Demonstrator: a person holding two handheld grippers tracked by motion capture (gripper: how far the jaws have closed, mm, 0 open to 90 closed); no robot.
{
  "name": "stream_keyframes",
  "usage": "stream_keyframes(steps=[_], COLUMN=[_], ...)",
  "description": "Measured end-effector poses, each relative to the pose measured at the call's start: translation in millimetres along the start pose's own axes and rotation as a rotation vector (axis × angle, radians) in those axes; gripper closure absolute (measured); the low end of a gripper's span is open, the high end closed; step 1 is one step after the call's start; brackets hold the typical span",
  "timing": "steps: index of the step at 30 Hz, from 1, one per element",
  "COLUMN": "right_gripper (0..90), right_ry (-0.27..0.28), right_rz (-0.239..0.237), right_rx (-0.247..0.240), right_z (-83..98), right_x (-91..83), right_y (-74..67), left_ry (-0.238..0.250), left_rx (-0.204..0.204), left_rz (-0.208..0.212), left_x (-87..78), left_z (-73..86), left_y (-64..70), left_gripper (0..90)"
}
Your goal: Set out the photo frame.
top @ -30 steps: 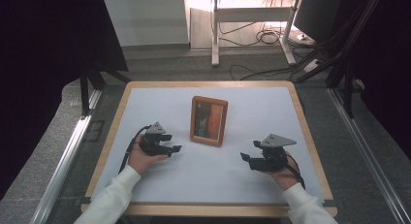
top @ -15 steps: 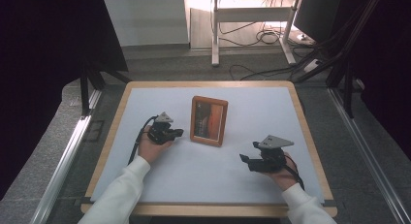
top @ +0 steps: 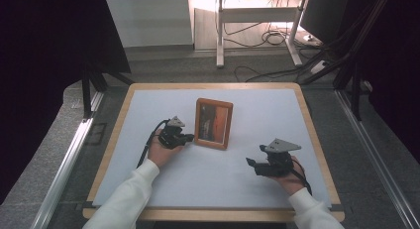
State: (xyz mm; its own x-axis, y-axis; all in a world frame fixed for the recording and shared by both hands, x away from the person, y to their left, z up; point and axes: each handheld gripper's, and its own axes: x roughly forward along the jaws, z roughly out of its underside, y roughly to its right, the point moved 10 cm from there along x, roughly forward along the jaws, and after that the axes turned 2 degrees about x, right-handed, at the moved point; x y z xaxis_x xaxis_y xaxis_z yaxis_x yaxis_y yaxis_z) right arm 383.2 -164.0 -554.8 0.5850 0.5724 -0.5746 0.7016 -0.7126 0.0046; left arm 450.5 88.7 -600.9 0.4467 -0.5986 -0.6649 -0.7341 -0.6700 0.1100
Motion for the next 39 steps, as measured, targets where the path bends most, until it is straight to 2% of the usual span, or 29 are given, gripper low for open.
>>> stream_keyframes(steps=[12, 22, 29, 39], right_gripper=[28.8, 28.7, 28.7, 28.7], right_ry=[-0.002, 0.005, 0.012, 0.002], right_rz=[0.0, -0.007, -0.007, 0.009], right_rx=[-0.001, 0.008, 0.015, 0.001], right_z=[0.2, -0.6, 0.4, 5.5], right_x=[-0.2, -1.0, -2.9, -3.2], right_y=[1.1, 2.1, 4.6, 4.4], left_ry=[-0.017, -0.009, 0.002, 0.047], left_rx=[0.03, 0.02, 0.016, 0.017], left_rz=[0.016, 0.019, 0.007, 0.008], left_x=[-0.1, -1.8, -12.4, -38.9], left_z=[2.5, 1.2, 3.5, 9.4], left_y=[11.2, 12.2, 9.4, 15.8], left_gripper=[90.0, 90.0, 90.0, 88.3])
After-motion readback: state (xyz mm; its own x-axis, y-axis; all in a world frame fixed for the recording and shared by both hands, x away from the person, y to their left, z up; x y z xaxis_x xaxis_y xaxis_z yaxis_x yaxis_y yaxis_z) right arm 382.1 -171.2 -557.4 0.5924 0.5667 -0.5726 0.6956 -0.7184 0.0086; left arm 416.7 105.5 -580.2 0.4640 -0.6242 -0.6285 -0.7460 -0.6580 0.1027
